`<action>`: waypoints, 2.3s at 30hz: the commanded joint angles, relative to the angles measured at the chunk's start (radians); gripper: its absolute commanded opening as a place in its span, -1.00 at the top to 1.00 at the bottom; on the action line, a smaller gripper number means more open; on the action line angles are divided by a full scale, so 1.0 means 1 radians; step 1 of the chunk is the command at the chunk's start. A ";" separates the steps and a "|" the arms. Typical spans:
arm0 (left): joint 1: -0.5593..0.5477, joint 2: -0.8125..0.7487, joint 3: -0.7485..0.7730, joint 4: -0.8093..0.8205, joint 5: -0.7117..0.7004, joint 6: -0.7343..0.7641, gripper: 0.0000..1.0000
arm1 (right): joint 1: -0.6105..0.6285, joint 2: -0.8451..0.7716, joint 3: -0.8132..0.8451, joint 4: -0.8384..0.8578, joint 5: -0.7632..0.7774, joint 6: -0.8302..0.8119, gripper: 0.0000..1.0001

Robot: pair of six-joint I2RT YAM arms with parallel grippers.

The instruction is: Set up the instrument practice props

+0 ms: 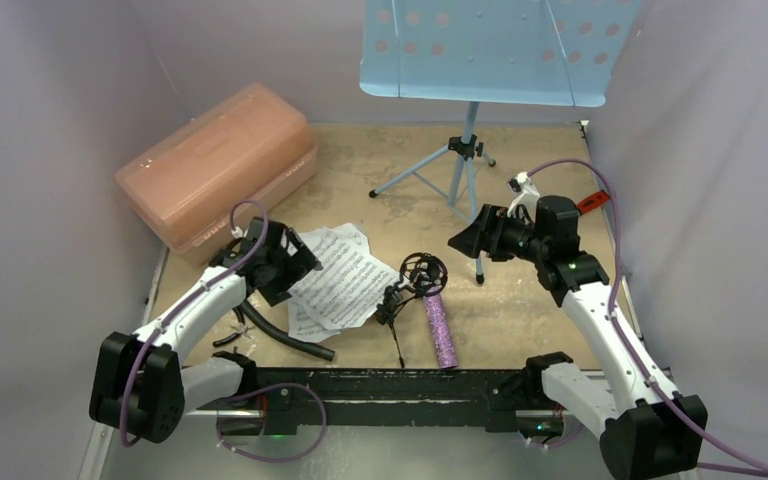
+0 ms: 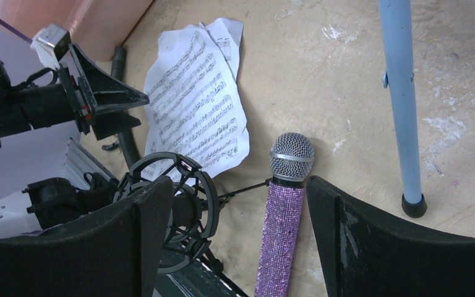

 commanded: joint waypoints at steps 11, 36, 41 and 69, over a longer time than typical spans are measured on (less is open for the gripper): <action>0.013 -0.032 -0.071 -0.126 -0.019 -0.045 -0.97 | 0.006 0.020 0.013 0.062 -0.037 0.041 -0.64; 0.012 -0.357 -0.180 -0.135 0.042 -0.120 -0.71 | 0.006 0.028 0.063 0.042 -0.058 0.046 -0.65; 0.012 -0.370 -0.180 -0.157 0.042 -0.111 -0.62 | 0.006 0.021 0.068 0.034 -0.058 0.049 -0.65; -0.181 -0.188 -0.475 0.630 0.204 -0.446 -0.28 | 0.006 0.007 0.077 0.018 -0.059 0.055 -0.65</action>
